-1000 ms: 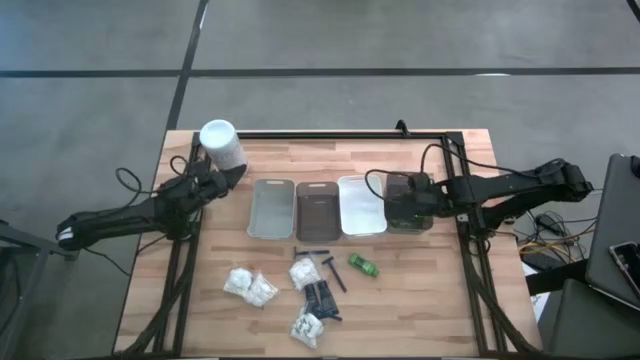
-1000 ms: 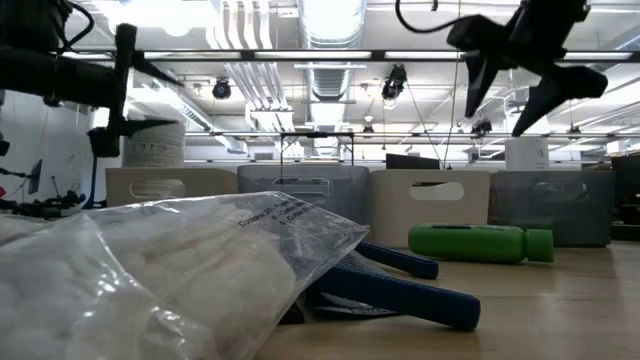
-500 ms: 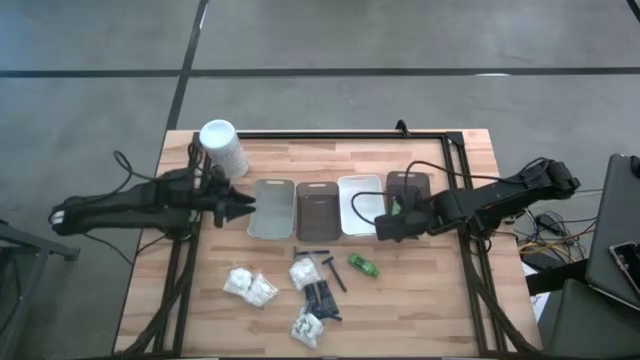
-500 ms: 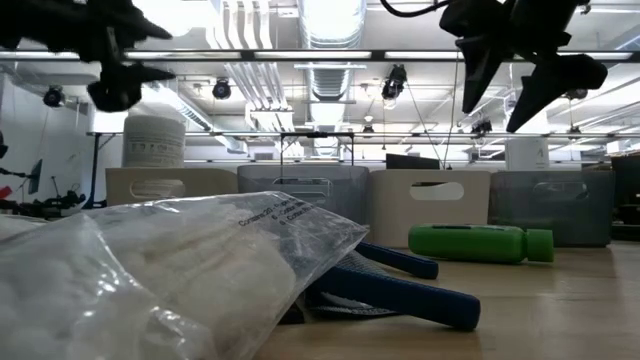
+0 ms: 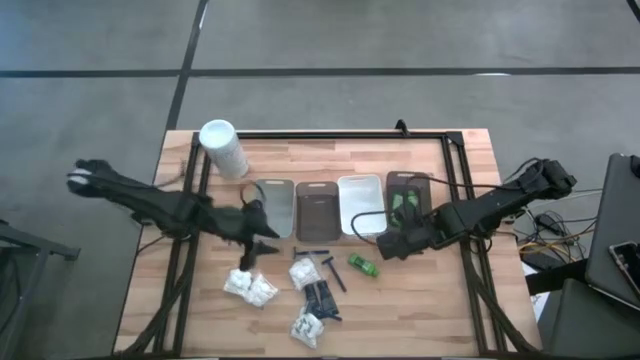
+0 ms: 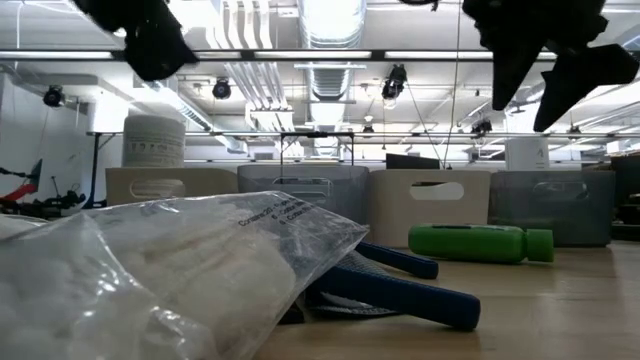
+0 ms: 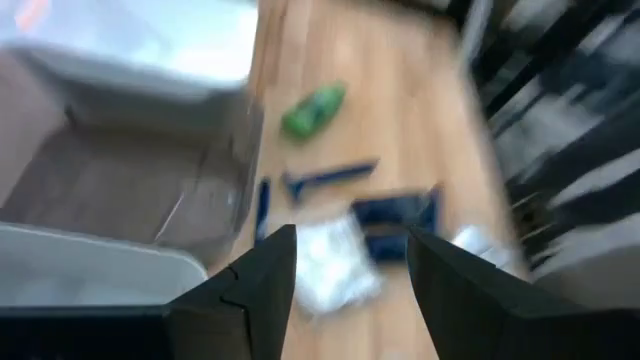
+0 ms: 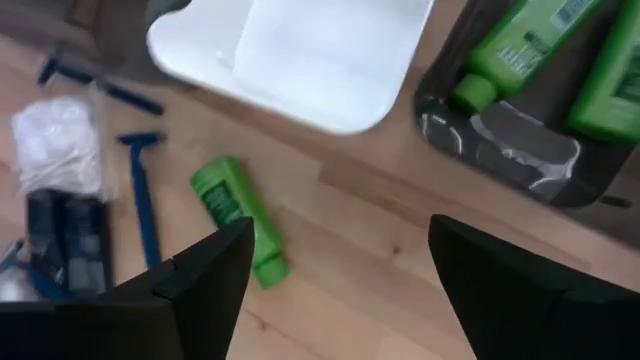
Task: Pick & Place Travel size toiletries
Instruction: Put the blue razor into the gray bin
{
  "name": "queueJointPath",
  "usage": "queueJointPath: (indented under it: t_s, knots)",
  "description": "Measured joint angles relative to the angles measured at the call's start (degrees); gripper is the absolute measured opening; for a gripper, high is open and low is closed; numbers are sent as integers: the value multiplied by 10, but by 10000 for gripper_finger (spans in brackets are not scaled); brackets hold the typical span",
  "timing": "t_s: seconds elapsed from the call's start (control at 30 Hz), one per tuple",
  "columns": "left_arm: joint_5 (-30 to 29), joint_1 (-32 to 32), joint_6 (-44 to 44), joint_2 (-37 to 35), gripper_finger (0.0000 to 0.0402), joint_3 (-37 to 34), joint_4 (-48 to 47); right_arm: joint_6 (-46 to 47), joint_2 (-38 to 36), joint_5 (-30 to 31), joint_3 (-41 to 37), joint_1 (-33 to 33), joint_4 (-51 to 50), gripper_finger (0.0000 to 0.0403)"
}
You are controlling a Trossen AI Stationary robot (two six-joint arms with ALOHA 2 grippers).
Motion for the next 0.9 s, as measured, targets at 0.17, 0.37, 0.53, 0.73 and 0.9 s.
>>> queueJointPath:
  t_s: [0.17, 0.37, 0.53, 0.73, 0.9]
  knots:
    - [-51, -35, 7, 80, 193, 58, 10, -1, -1, 3, 9, 37, 2, 318]
    - [-46, -43, 14, 142, 193, 107, 10, 28, -1, 7, 11, 70, 20, 338]
    - [-20, -50, 49, 162, 193, 112, -1, 28, 25, 19, 11, 101, 122, 345]
    - [-14, -65, 61, 162, 193, 114, 7, 26, 85, 14, 35, 125, 149, 332]
    - [-15, -66, 84, 189, 193, 114, 39, 19, 111, 12, 69, 130, 145, 317]
